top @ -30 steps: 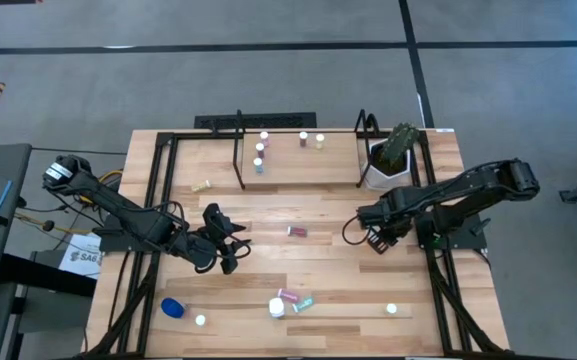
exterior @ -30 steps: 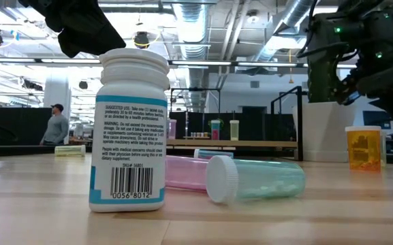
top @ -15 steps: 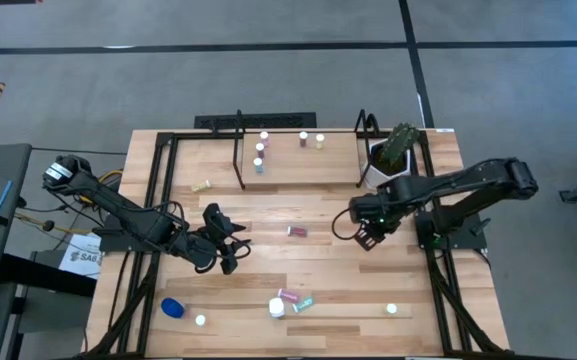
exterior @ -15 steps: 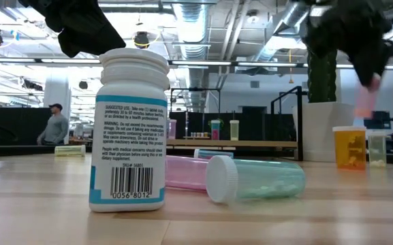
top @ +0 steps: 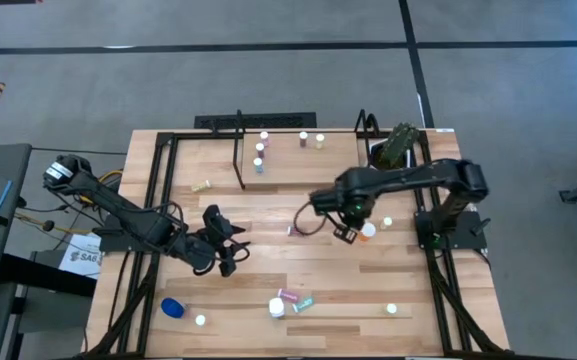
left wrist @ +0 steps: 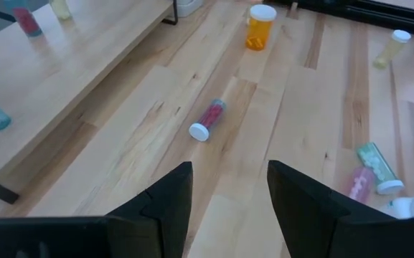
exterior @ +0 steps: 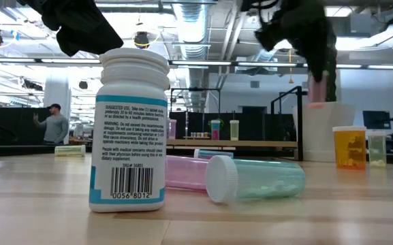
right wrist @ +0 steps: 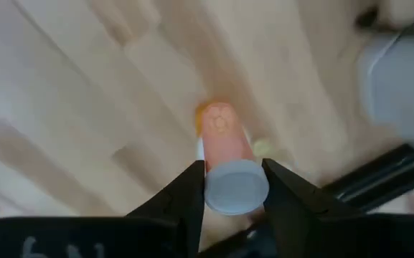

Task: Pick and place medicine bottles onto shelf by color
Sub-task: Put the light orange pill bottle on the shelf

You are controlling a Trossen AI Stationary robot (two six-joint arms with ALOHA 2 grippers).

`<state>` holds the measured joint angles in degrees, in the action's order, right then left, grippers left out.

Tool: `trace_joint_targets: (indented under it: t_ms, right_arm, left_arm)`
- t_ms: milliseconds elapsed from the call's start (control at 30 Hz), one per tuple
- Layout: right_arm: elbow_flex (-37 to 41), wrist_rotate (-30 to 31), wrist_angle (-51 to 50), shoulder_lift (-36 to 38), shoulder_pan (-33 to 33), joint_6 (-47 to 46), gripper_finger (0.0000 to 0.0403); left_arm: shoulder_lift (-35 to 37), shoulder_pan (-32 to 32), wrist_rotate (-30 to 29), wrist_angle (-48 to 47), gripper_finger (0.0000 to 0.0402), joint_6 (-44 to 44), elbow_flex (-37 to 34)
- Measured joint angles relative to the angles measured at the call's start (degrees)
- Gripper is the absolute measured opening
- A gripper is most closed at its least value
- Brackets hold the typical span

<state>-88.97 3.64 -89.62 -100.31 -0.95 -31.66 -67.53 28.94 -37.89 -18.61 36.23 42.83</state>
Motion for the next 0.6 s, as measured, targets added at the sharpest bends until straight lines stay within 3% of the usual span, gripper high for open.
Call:
trace_joint_targets:
  t_ms: [233,600]
  right_arm:
    - [-6.57,5.86,0.49,-4.08,7.46,13.51,0.0146]
    - [-6.91,11.95,10.74,-4.69,18.38,36.72,0.0145]
  left_arm:
    - [0.00,0.74,-0.01,-0.54,0.0168,0.64,0.00]
    - [0.00,0.69,-2.27,-2.43,0.0168,1.54,0.00]
